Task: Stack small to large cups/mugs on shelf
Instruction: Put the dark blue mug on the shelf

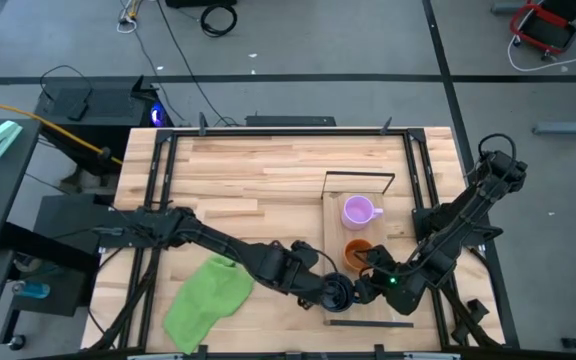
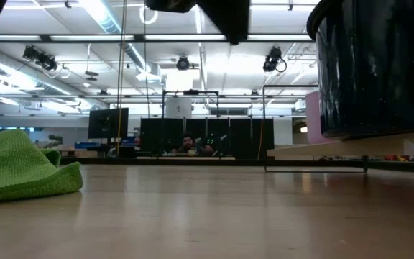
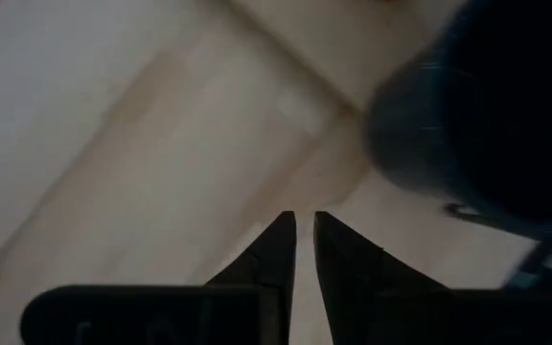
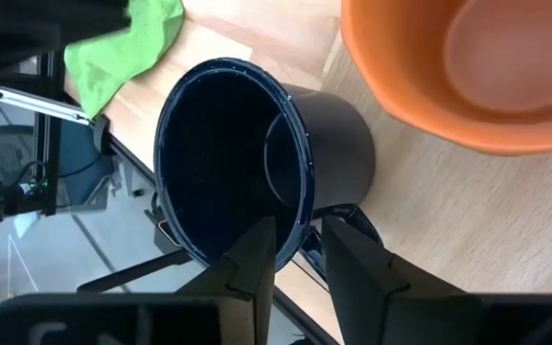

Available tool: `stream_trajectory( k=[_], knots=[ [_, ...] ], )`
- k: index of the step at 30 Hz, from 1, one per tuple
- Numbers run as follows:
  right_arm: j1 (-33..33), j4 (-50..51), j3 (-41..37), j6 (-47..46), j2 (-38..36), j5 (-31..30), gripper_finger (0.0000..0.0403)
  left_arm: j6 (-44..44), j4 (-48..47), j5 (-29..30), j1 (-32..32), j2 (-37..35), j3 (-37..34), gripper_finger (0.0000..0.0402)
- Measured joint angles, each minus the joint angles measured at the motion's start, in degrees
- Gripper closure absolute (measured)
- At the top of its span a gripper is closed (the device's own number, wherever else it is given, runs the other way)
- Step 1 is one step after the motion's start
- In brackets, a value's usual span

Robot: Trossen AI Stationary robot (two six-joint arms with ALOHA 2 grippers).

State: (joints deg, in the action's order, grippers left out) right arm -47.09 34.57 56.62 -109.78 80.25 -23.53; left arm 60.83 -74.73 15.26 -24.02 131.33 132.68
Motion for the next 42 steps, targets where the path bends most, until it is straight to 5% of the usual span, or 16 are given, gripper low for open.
stream_trajectory(
  k=[22, 29, 33, 36, 42],
  knots=[
    [-3.45, 0.17, 0.0, 3.31, -0.79, -0.01, 0.0308, 16.12, -2.22, 7.79, -9.79, -1.33, -0.04, 0.0393],
    [-3.52, 0.17, 0.0, 7.61, -4.04, -0.69, 0.0308, 15.13, -5.77, 20.84, -12.31, -8.58, -0.02, 0.038],
    [-4.23, 0.17, 0.0, 10.16, -5.98, -1.54, 0.0308, 22.76, -15.64, 31.13, -15.29, -13.19, 0.08, 0.0383],
    [-5.28, 0.26, 0.0, 11.72, -7.63, -2.61, 0.0308, 23.92, -14.02, 37.07, -18.43, -14.57, -2.37, 0.0394],
    [-8.12, 0.72, 0.0, 13.03, -10.88, -7.2, 0.0308, 38.93, -14.85, 35.37, -23.45, -15.34, -13.89, 0.0386]
  ],
)
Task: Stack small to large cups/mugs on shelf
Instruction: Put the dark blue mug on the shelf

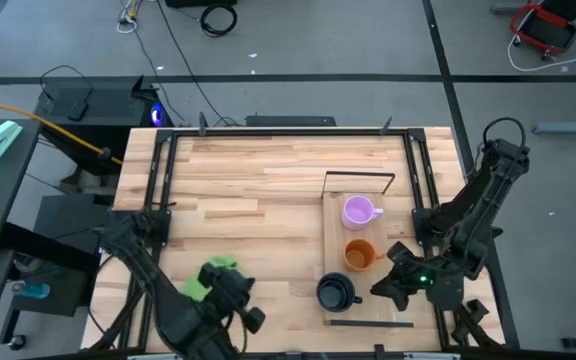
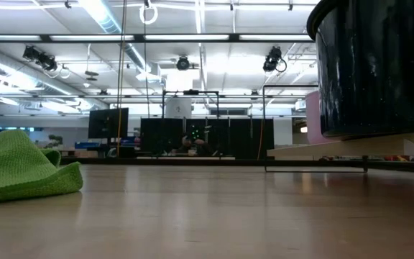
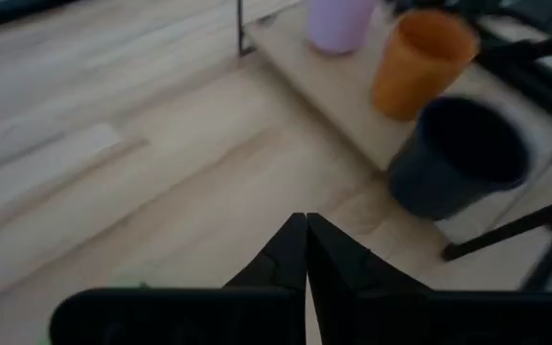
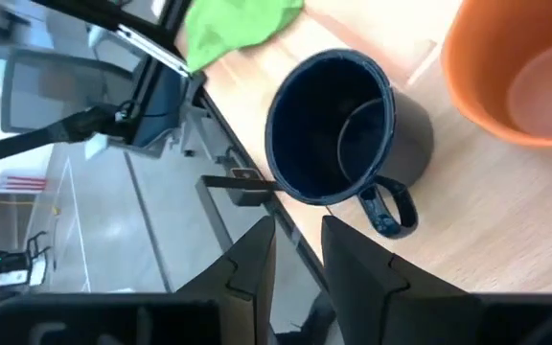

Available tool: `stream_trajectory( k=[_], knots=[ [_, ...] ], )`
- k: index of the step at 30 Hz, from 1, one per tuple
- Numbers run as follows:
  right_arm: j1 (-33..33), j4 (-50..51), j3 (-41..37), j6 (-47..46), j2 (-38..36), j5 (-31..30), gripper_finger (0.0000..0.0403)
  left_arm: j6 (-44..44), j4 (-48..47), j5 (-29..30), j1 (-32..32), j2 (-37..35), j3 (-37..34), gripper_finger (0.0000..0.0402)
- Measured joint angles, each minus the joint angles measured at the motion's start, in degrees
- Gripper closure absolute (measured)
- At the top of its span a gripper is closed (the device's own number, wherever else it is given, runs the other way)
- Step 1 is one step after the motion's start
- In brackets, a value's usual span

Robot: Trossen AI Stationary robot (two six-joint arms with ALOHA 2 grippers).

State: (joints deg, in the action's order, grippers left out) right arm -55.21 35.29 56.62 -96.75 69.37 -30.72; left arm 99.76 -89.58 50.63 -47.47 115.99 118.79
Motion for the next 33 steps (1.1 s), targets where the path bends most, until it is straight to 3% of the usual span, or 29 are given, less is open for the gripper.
stream_trajectory(
  k=[5, 9, 15, 19, 25, 30, 33],
  knots=[
    [-0.97, 2.02, 0.0, 2.88, -1.14, -2.27, 0.0308, 1.92, 10.39, 5.48, -2.81, -0.18, -11.75, 0.0386],
    [-0.95, 2.45, 0.0, 5.47, -1.17, -2.29, 0.0308, 3.58, 22.83, 5.57, -3.03, -0.38, -20.09, 0.0395],
    [-0.95, 2.43, 0.0, 6.86, -1.19, -2.27, 0.0308, -4.76, 44.02, 9.91, -1.37, -0.36, -29.89, 0.0387],
    [-0.97, 2.4, 0.0, 6.99, -1.19, -2.27, 0.0308, -14.01, 57.97, 5.84, 1.57, -0.36, -35.06, 0.0395],
    [-0.97, 2.36, 0.0, 6.99, -1.19, -2.05, 0.0308, -27.45, 86.54, -1.43, 6.32, -0.36, -43.62, 0.0386],
    [-0.97, 2.32, 0.0, 6.97, -1.19, -2.03, 0.0308, -28.56, 101.85, -3.89, 9.03, -0.34, -49.36, 0.0392],
    [-0.97, 2.29, 0.0, 6.97, -1.19, -2.03, 0.0308, -30.38, 109.97, -10.87, 11.19, -0.27, -51.03, 0.0396]
  ],
)
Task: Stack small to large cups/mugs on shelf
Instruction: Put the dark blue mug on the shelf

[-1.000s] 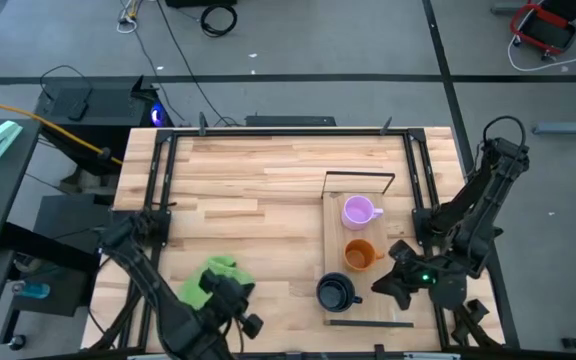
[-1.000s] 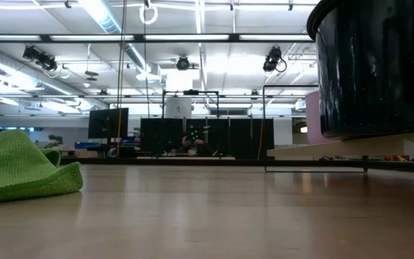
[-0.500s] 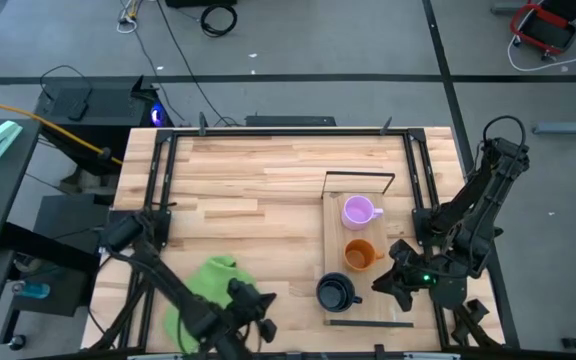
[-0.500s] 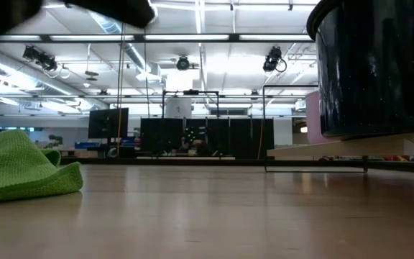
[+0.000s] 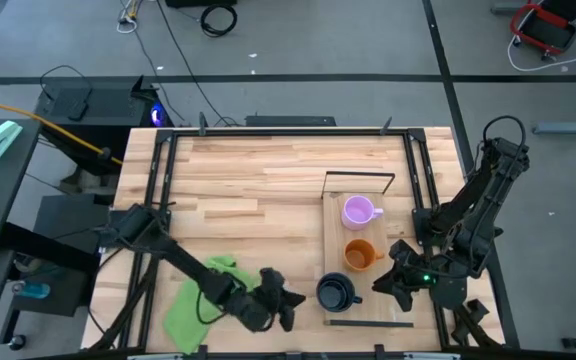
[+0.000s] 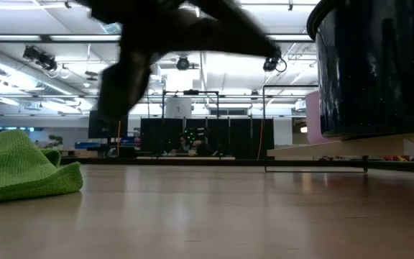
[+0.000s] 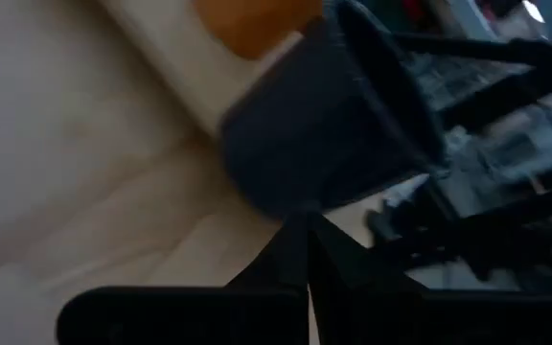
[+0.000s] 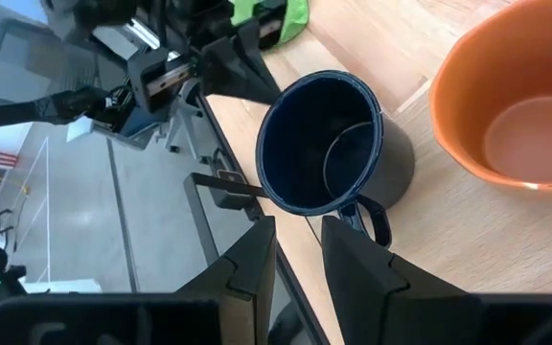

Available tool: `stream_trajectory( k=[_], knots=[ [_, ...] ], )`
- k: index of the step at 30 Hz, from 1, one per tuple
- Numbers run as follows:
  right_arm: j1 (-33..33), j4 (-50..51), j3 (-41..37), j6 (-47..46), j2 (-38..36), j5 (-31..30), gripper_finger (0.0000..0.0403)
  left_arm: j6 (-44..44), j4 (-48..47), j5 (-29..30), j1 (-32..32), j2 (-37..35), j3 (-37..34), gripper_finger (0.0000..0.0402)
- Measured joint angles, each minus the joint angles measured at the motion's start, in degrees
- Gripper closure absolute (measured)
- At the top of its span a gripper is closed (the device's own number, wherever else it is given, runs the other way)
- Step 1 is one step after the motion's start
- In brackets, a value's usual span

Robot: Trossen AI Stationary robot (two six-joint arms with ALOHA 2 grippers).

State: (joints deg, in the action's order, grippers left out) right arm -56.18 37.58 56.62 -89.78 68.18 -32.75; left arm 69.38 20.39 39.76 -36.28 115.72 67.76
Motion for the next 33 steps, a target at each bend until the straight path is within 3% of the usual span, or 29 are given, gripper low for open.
stream_trajectory(
  k=[7, 16, 24, 33],
  knots=[
    [0.0, 0.02, 0.0, 0.0, 0.0, 0.0, 0.0308, -1.38, 3.87, -6.09, 3.77, 0.0, -0.02, 0.0374],
    [0.0, 0.02, 0.0, -0.02, 0.0, 0.0, 0.0308, -3.21, 7.34, -12.12, 5.95, 0.0, 0.54, 0.0392],
    [0.0, 0.04, 0.0, -0.02, 0.0, 0.0, 0.0308, -4.52, 7.18, -14.25, 6.47, 0.0, 1.45, 0.0379],
    [0.0, 0.1, 0.0, -1.16, 0.0, 0.0, 0.0308, -4.48, 7.29, -17.6, 7.76, 0.0, 1.47, 0.0391]
  ],
)
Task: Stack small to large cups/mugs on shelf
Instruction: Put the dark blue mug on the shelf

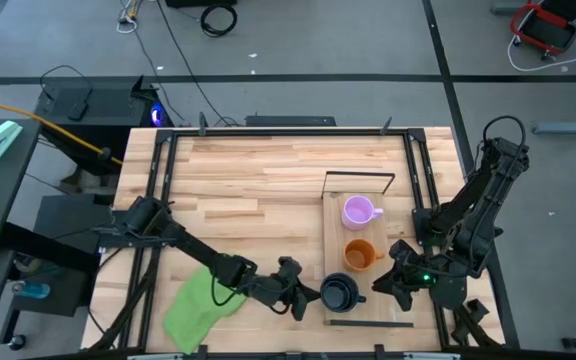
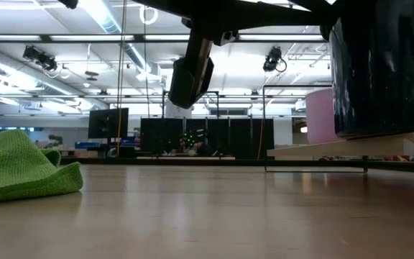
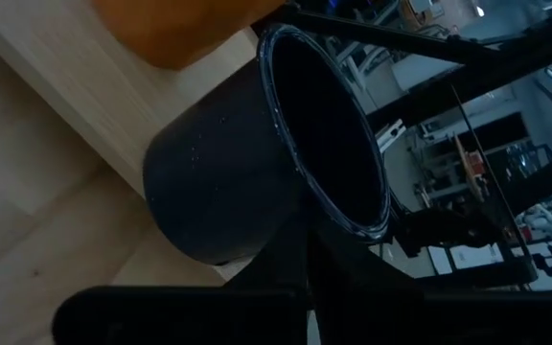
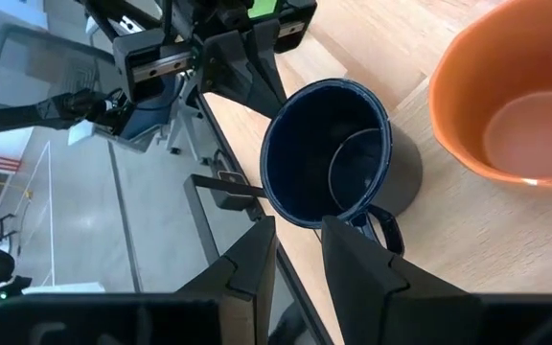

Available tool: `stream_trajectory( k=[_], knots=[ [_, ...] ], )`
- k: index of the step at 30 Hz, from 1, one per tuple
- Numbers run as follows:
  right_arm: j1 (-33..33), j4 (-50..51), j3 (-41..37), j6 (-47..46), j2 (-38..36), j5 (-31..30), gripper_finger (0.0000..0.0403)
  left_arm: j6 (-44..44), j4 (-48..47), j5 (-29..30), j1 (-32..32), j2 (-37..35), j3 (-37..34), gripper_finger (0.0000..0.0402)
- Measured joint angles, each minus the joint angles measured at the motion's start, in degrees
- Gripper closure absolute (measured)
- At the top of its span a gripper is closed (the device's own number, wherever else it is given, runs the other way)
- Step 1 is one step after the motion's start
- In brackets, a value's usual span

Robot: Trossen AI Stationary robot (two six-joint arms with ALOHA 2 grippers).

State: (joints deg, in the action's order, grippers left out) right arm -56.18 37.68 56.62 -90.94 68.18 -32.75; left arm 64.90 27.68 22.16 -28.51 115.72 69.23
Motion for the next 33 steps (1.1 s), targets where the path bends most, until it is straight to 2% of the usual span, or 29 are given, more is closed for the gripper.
stream_trajectory(
  k=[8, 12, 19, 33],
  knots=[
    [0.0, 2.59, 0.0, -6.96, 0.34, 1.82, 0.0308, 0.11, 0.07, -3.08, 1.42, 0.0, 0.02, 0.038],
    [0.04, 3.32, 0.0, -10.75, 1.33, 4.58, 0.0308, 0.11, 0.17, -5.2, 1.73, 0.0, 0.04, 0.0378],
    [0.36, 4.66, 0.0, -14.48, 3.75, 7.37, 0.0308, -1.11, 0.07, -5.93, 1.73, 0.0, 0.07, 0.0383],
    [0.68, 4.64, 0.0, -13.74, 4.24, 6.03, 0.0308, -2.62, 0.21, -6.02, 1.29, 0.0, 0.07, 0.0378]
  ],
)
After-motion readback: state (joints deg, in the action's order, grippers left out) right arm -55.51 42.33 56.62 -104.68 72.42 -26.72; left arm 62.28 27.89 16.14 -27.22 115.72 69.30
